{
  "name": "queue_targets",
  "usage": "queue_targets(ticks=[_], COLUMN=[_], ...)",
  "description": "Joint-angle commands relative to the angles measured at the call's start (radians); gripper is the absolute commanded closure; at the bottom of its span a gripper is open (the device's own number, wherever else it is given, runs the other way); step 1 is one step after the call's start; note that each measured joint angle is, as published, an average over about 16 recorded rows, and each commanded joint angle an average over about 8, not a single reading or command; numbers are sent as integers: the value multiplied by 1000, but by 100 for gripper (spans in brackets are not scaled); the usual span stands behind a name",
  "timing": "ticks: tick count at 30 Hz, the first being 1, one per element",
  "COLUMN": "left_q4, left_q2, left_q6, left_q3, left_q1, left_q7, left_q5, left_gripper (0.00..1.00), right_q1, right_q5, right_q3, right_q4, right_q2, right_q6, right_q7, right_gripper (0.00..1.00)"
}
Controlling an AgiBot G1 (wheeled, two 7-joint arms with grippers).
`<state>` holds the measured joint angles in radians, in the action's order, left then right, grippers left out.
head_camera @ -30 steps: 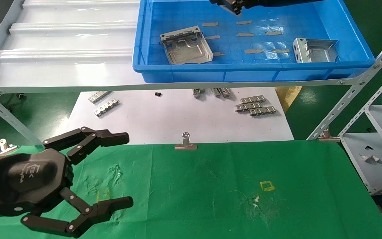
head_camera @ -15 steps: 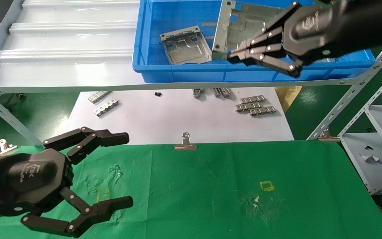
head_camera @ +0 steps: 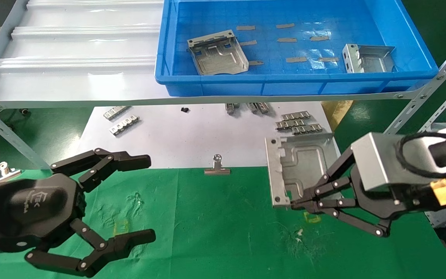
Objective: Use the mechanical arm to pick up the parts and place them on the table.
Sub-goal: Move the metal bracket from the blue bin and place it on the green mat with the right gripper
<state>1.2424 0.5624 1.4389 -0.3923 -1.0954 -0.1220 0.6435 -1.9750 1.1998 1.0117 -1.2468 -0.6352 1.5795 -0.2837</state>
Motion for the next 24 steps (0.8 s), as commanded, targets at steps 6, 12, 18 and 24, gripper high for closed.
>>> queue_targets(ticks=[6,12,18,24], left_q4=[0,0,0,0], left_q2=[0,0,0,0], left_q6=[0,0,0,0], left_q3=[0,0,0,0], left_q1=[0,0,0,0], left_q7=[0,0,0,0], left_q5=[0,0,0,0], left_gripper=[0,0,0,0], right_q1=[72,138,187,203], right_q5=[86,192,238,260], right_q3=[125,189,214,223], right_q4=[36,130,225,317], right_q2=[-10,-71,-136,-195], right_q6=[-27,-75,-132,-170], right_q7=[66,133,187,245], right_gripper=[100,100,100,100])
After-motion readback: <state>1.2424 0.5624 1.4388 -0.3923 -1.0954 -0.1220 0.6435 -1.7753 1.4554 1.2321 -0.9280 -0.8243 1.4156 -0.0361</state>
